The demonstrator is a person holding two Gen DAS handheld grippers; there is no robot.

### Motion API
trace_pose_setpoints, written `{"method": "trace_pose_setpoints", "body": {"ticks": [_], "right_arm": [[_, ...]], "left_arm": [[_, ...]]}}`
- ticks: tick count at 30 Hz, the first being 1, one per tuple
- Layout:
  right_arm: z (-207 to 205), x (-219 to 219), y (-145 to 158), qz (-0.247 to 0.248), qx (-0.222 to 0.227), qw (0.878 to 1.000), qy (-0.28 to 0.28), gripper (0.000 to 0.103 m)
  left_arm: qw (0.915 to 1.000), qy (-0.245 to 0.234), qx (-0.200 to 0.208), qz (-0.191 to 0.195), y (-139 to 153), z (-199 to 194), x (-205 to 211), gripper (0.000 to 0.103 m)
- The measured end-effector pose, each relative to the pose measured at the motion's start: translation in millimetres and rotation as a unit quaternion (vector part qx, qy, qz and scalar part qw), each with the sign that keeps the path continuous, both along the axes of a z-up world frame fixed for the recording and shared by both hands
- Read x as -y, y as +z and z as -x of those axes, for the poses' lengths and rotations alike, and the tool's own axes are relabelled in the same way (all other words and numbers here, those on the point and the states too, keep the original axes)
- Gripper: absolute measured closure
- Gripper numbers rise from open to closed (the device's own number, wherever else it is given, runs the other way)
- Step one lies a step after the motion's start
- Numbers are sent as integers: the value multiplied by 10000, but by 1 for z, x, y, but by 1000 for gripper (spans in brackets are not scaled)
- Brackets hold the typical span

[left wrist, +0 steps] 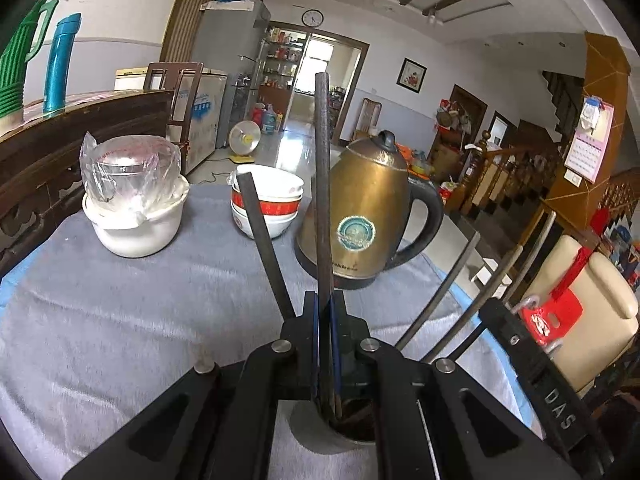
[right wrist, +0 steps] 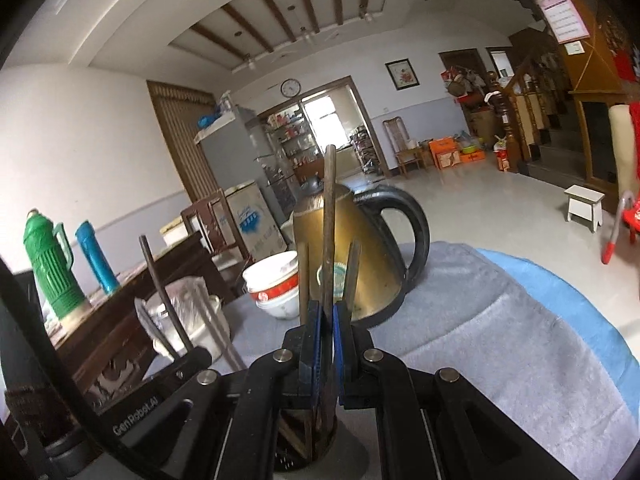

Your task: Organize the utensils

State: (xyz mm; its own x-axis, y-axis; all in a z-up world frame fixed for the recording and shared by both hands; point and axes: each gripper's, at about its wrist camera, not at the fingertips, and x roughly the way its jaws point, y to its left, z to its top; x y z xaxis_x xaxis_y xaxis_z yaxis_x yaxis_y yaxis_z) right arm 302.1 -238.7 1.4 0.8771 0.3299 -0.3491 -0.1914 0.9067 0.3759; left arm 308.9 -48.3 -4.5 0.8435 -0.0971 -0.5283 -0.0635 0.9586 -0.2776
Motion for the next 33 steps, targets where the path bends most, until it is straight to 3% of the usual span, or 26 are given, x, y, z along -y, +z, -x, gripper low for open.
{"method": "trace_pose_setpoints", "body": {"ticks": [15,17,19,22,23,24,25,26,28,33], "right_arm": [[11,-2,-1,113,-196,9996,152,95],[14,-2,2,142,-201,9996,114,95],[18,0,5,171,-197,9996,74,94],[29,7,12,237,-151,9996,-90,82],[34,9,14,237,-148,9995,-134,66],[39,13,16,191,-138,9995,-186,40],[44,16,19,136,-87,9997,-200,32],[53,19,22,158,-18,9996,-230,31],[67,19,27,331,-28,9992,-240,31],[102,9,20,710,-203,9973,-11,30]], "left_arm": [[9996,-193,-201,8,3,21,-1,96],[9996,-195,-200,32,7,26,-3,89],[9997,-161,-189,64,10,32,-8,67],[9999,-88,-88,61,18,46,-17,58],[9999,-88,-90,92,21,51,-20,56],[9999,-81,-74,134,25,57,-23,55],[9998,-75,-40,155,28,62,-26,54],[9999,-51,8,145,31,70,-30,52],[9999,77,40,64,36,84,-36,37],[9992,189,-70,-335,35,116,-47,22]]}}
